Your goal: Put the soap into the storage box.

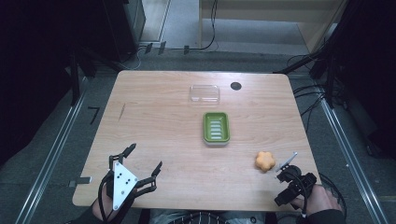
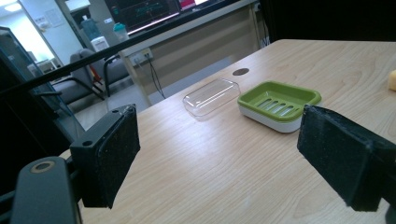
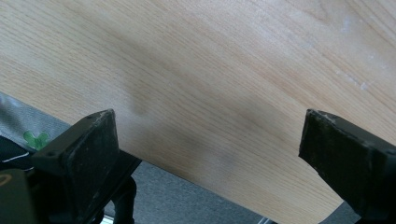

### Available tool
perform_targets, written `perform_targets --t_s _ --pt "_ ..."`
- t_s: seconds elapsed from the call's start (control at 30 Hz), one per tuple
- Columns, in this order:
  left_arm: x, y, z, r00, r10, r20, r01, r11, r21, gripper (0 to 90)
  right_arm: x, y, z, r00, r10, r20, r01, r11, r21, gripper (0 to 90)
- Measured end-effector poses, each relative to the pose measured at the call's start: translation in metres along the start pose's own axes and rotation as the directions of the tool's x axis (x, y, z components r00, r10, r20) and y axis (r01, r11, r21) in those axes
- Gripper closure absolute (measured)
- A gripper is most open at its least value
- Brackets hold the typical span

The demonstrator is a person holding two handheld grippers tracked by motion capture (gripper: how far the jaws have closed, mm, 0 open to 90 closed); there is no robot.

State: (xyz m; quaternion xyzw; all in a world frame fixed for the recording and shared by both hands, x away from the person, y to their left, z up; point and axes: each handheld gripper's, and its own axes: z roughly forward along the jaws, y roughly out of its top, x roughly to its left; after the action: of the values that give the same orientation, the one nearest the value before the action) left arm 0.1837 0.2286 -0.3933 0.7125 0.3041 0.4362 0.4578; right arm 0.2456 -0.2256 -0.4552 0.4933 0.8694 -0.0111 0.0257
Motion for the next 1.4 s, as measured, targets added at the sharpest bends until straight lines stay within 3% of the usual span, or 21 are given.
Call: perform_targets --t_s 0.7,1.4 --pt "0.000 0.000 -0.001 1.0000 0.002 -0.002 -0.002 1.0000 0.001 13.5 0.003 0.004 -0.002 0.9992 -0.038 0.012 0.038 0.999 -0.015 5.3" --pt "0.000 -0.001 -0.002 1.0000 0.005 -0.005 -0.005 1.0000 0.008 13.5 0.003 0.033 -0.004 0.9955 -0.088 0.035 0.089 0.995 -0.036 4.0"
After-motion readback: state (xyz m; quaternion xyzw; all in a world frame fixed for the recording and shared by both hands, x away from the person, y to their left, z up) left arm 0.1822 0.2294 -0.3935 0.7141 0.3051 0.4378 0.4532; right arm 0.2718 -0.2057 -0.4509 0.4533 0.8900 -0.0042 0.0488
